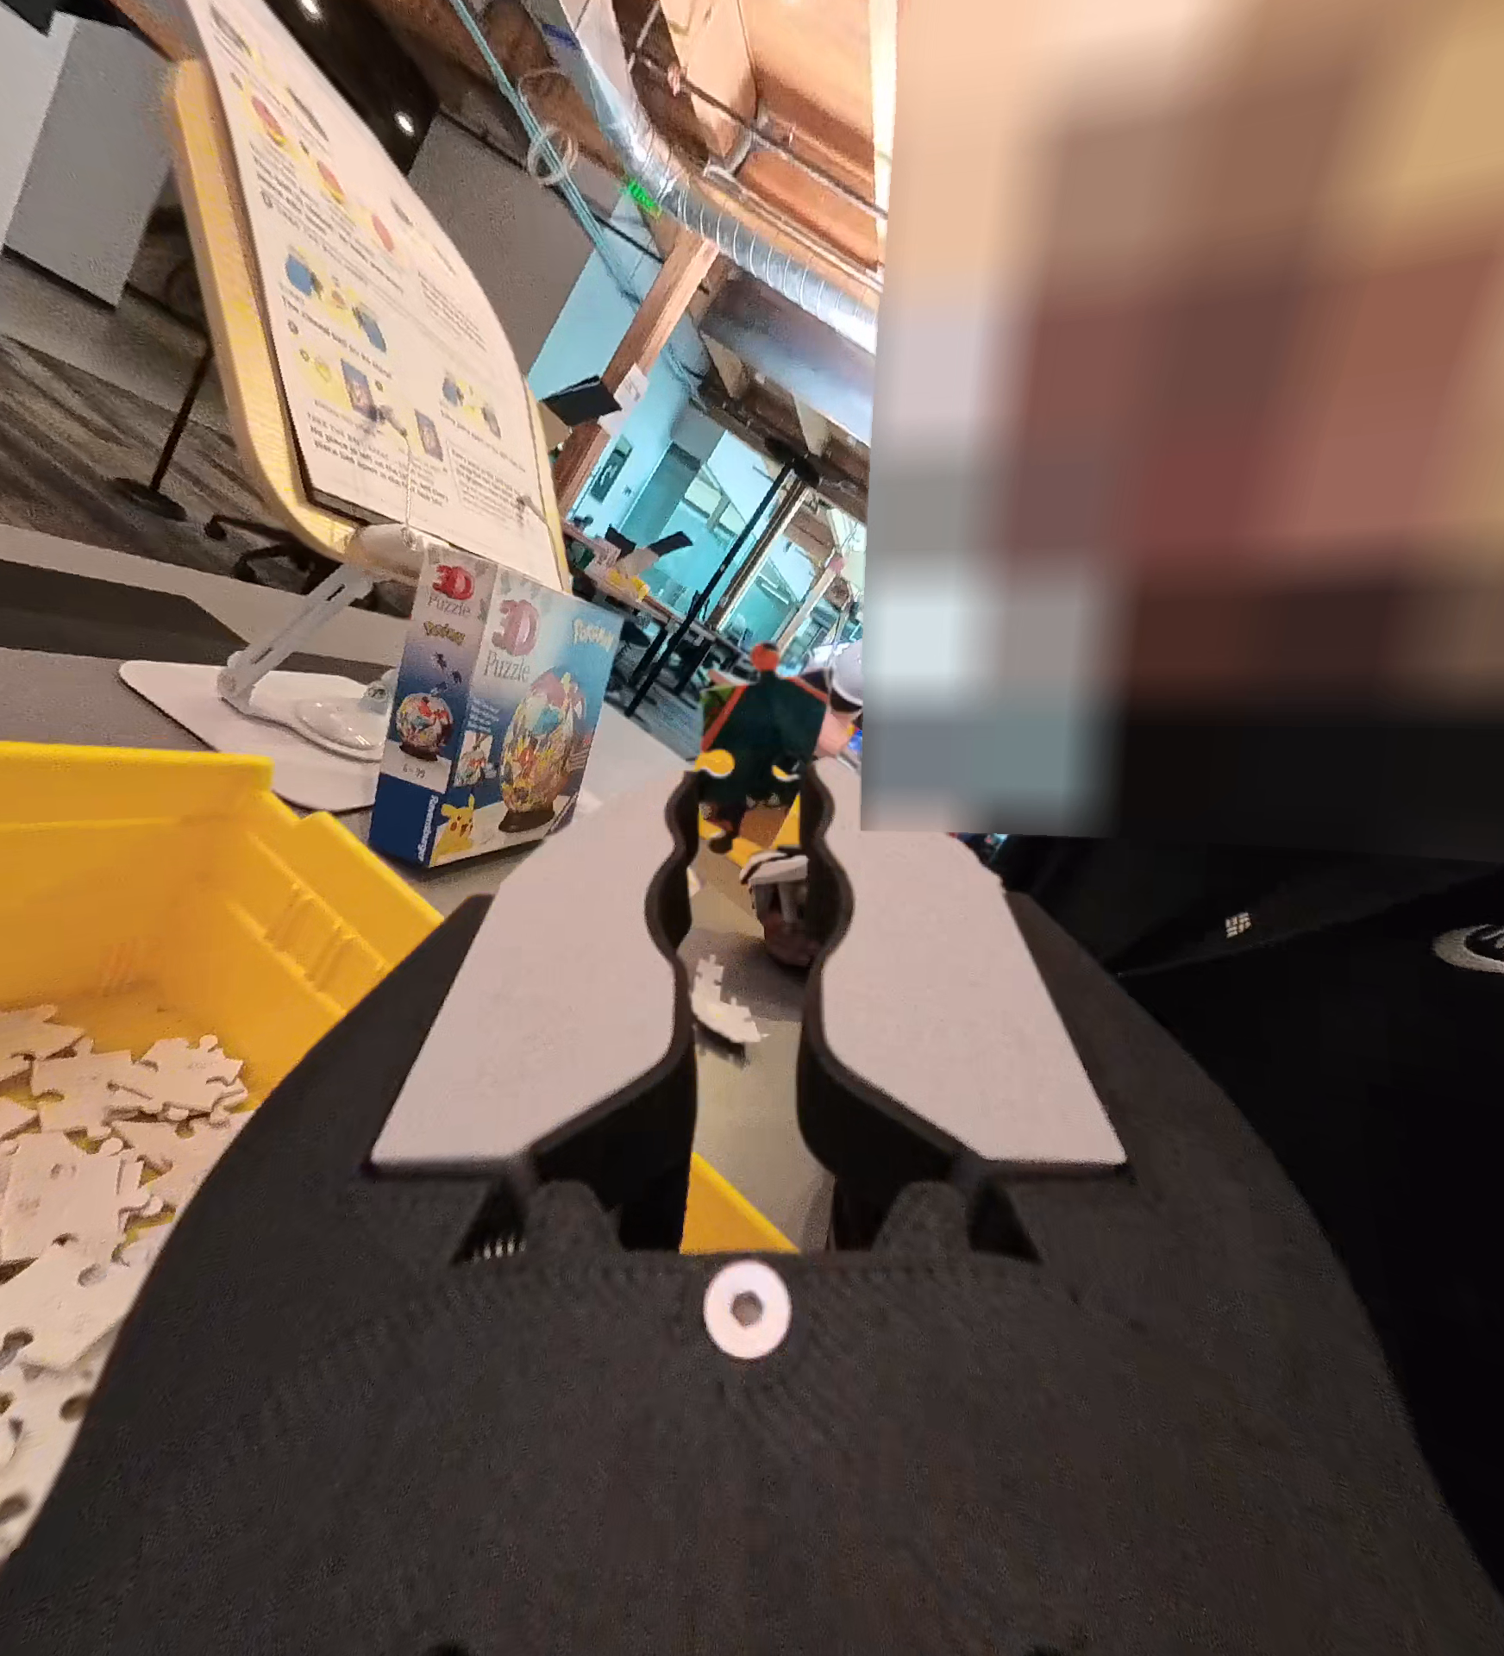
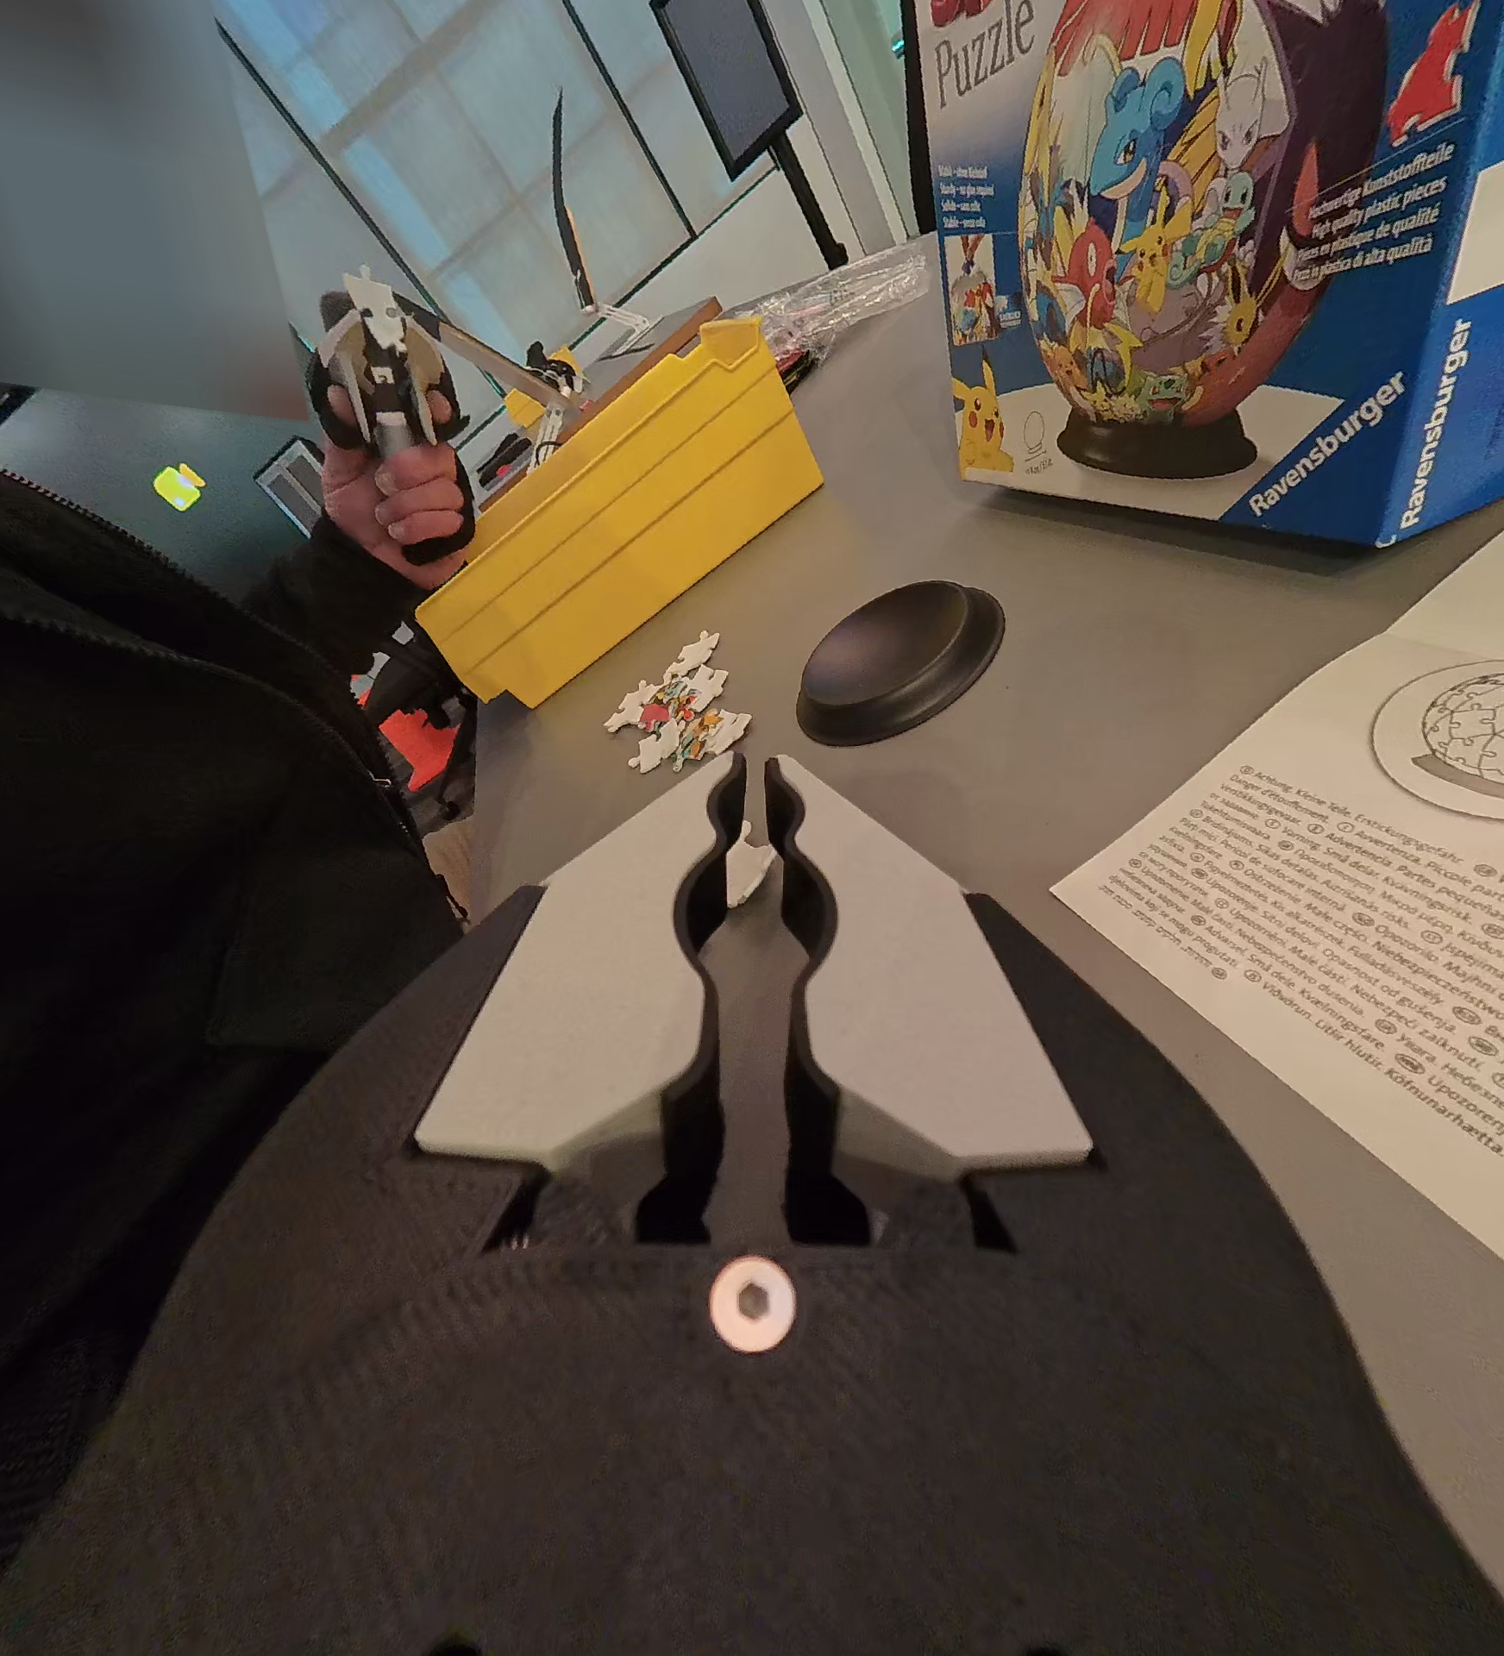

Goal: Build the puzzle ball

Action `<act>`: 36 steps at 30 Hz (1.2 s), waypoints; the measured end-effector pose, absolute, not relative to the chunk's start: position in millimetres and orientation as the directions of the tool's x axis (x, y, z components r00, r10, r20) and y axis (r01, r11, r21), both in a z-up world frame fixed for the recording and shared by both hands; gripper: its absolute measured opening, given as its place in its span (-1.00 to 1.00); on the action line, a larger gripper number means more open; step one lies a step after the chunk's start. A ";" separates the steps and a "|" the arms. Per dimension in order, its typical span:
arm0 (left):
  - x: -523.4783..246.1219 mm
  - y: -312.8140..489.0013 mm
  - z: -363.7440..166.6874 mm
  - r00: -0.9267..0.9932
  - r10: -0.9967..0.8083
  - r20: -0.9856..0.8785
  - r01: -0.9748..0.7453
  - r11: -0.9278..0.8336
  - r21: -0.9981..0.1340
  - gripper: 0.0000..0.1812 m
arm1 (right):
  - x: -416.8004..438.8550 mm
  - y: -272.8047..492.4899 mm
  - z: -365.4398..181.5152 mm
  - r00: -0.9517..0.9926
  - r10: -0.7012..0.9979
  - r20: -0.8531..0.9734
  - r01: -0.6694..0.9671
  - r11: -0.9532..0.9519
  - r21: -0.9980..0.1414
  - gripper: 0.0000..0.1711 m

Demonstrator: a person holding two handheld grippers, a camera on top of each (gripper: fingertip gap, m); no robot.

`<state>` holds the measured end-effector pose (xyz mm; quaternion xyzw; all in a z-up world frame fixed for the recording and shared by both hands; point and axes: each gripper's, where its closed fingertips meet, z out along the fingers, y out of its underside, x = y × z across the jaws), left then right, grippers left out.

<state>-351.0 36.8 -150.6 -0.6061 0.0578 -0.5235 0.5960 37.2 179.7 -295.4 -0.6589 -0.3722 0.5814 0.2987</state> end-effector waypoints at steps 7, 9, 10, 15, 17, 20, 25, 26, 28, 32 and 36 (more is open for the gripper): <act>-349.0 39.6 -163.1 0.530 -0.640 0.557 0.473 -0.321 -0.820 -0.77 | 37.8 179.6 -294.4 0.043 0.838 -0.544 0.137 -0.544 -0.828 -0.97; -352.3 53.2 -198.0 0.690 -0.499 0.524 0.317 -0.443 -0.839 -0.77 | 37.7 179.6 -294.6 0.042 0.838 -0.545 0.138 -0.545 -0.827 -0.97; -355.1 57.9 -216.0 0.768 -0.438 0.467 0.220 -0.503 -0.836 -0.77 | 37.6 179.5 -294.6 0.042 0.838 -0.545 0.139 -0.545 -0.827 -0.97; -386.6 65.2 -301.3 0.960 -0.279 0.009 -0.224 -0.791 -0.569 -0.76 | 37.8 179.5 -294.4 0.040 0.838 -0.544 0.138 -0.544 -0.828 -0.97; -390.8 68.5 -318.9 0.955 -0.290 -0.062 -0.283 -0.829 -0.482 -0.76 | 37.9 179.2 -294.1 0.038 0.838 -0.544 0.137 -0.544 -0.828 -0.97; -391.5 72.9 -335.8 0.947 -0.308 -0.095 -0.319 -0.855 -0.408 -0.76 | 38.2 179.3 -293.4 0.036 0.838 -0.544 0.133 -0.543 -0.829 -0.97; -394.8 73.5 -339.1 0.949 -0.296 -0.110 -0.315 -0.866 -0.389 -0.55 | 38.7 179.4 -292.7 0.032 0.837 -0.546 0.129 -0.545 -0.829 -0.97; -396.8 71.0 -337.9 0.950 -0.290 -0.117 -0.313 -0.869 -0.383 -0.53 | 38.8 179.6 -292.3 0.031 0.838 -0.545 0.127 -0.545 -0.829 -0.97; -397.4 63.3 -333.0 0.950 -0.289 -0.114 -0.311 -0.874 -0.373 -0.53 | 38.9 179.4 -292.2 0.030 0.838 -0.544 0.127 -0.543 -0.830 -0.97; -378.0 59.9 -302.3 0.951 -0.292 -0.104 -0.307 -0.842 -0.443 -0.55 | 38.5 179.1 -292.5 0.029 0.838 -0.544 0.131 -0.543 -0.830 -0.96; -315.6 74.4 -262.7 0.905 -0.408 -0.126 -0.405 -0.727 -0.554 -0.59 | 35.8 177.3 -295.7 0.036 0.842 -0.538 0.158 -0.536 -0.829 -0.95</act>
